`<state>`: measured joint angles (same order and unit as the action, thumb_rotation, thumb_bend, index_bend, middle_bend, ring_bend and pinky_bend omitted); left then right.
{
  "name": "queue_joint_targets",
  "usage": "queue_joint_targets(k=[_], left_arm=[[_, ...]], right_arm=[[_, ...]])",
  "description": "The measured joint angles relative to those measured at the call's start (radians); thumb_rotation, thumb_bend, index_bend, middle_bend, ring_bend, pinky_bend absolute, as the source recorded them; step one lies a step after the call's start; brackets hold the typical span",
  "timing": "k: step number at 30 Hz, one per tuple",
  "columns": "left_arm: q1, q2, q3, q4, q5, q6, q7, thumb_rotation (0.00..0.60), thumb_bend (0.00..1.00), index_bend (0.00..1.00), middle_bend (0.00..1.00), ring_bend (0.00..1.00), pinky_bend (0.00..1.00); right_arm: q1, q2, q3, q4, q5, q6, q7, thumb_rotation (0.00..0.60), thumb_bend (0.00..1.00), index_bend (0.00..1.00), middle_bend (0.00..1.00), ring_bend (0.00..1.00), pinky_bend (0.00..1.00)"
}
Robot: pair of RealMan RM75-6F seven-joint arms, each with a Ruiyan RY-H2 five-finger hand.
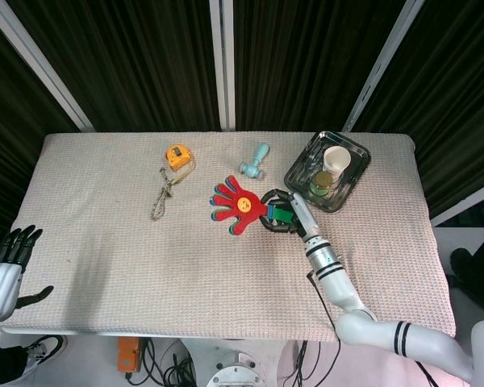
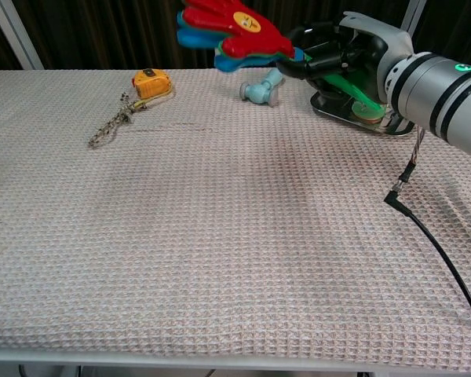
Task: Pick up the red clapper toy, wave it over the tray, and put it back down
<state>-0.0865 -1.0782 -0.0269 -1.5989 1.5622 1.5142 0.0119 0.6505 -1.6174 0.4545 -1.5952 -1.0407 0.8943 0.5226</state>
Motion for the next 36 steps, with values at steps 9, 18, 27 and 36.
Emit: queue_joint_targets(k=[9,18,27,36], left_arm=[[-0.005,-0.004,0.0,0.002,0.005,-0.001,-0.003,0.6,0.05,0.04,0.02,0.0,0.02],[-0.008,-0.007,0.001,0.008,0.001,-0.008,-0.01,0.6,0.05,0.04,0.02,0.0,0.02],[-0.01,-0.007,0.002,0.006,0.002,-0.008,-0.011,0.6,0.05,0.04,0.02,0.0,0.02],[-0.008,-0.007,0.002,0.007,0.003,-0.001,-0.013,0.6,0.05,0.04,0.02,0.0,0.02]], right_arm=[[-0.082,0.18,0.122,-0.127,-0.094,-0.286,0.513,0.6,0.38,0.86,0.84,0.77,0.93],[-0.073,0.213,0.074,-0.074,-0.222,-0.306,0.414,0.6,0.35,0.84,0.82,0.77,0.93],[-0.037,0.238,-0.006,-0.091,-0.157,-0.161,-0.493,0.6,0.35,0.84,0.82,0.77,0.93],[-0.027,0.255,-0.019,-0.161,-0.079,-0.056,-1.086,0.6,0.34,0.84,0.82,0.77,0.93]])
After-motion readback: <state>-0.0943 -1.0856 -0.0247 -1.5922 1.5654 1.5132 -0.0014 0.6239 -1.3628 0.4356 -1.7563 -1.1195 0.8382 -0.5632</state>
